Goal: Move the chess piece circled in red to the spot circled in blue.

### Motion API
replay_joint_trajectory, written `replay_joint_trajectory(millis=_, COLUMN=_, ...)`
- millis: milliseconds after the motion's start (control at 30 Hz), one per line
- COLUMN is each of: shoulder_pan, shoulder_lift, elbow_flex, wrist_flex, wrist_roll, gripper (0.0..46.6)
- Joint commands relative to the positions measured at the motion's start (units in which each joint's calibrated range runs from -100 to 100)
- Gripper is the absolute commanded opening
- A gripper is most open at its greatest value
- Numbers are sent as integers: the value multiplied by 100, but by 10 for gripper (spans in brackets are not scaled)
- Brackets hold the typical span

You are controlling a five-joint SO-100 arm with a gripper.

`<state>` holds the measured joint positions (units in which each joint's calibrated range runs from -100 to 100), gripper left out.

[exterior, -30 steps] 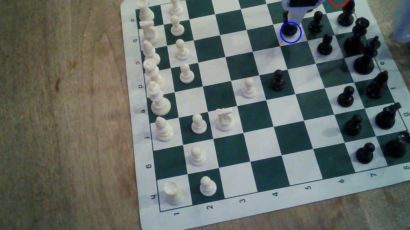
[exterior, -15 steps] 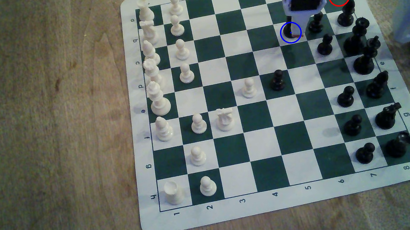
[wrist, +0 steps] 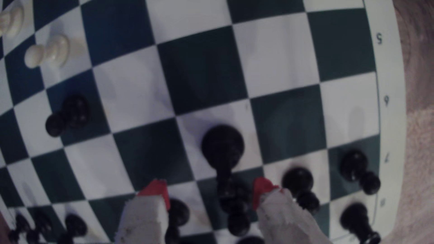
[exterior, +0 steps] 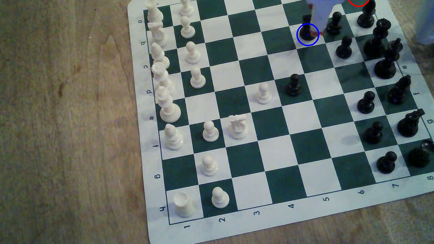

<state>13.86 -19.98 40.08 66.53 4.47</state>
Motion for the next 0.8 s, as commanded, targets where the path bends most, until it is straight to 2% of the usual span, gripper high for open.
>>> replay_joint_trajectory(millis=0, shoulder_pan=2, shoulder_lift=-752, elbow_flex=-173, wrist_flex=333, wrist_roll=15, gripper=199)
replay_joint_trajectory(millis=67, shoulder_pan=-29, shoulder_lift=-1109, elbow_flex=-119, wrist_flex=447, wrist_roll=-20, gripper=179)
replay_joint_trajectory(millis=167, shoulder_pan=-139, shoulder_lift=-2212, elbow_flex=715, wrist_flex=234, wrist_roll=-39, gripper=117)
replay_joint_trajectory(millis=200, shoulder_pan=-155, shoulder_lift=-2526, elbow_flex=933, wrist_flex=144, wrist_roll=-49, gripper=113)
replay_joint_trajectory(millis=300, shoulder_pan=-217, shoulder_lift=-3545, elbow_flex=1196, wrist_flex=87, wrist_roll=-68, gripper=16)
replay_joint_trajectory(millis=333, shoulder_pan=-248, shoulder_lift=-3817, elbow_flex=1305, wrist_flex=-11, wrist_roll=-122, gripper=2)
replay_joint_trajectory(millis=467, shoulder_pan=-248, shoulder_lift=-5302, elbow_flex=2329, wrist_flex=-1207, wrist_roll=-156, gripper=2)
replay_joint_trajectory(millis=633, shoulder_pan=-319, shoulder_lift=-6440, elbow_flex=3290, wrist_flex=-3377, wrist_roll=-547, gripper=9)
replay_joint_trajectory(millis=767, shoulder_pan=-139, shoulder_lift=-7289, elbow_flex=4215, wrist_flex=-5130, wrist_roll=-557, gripper=17)
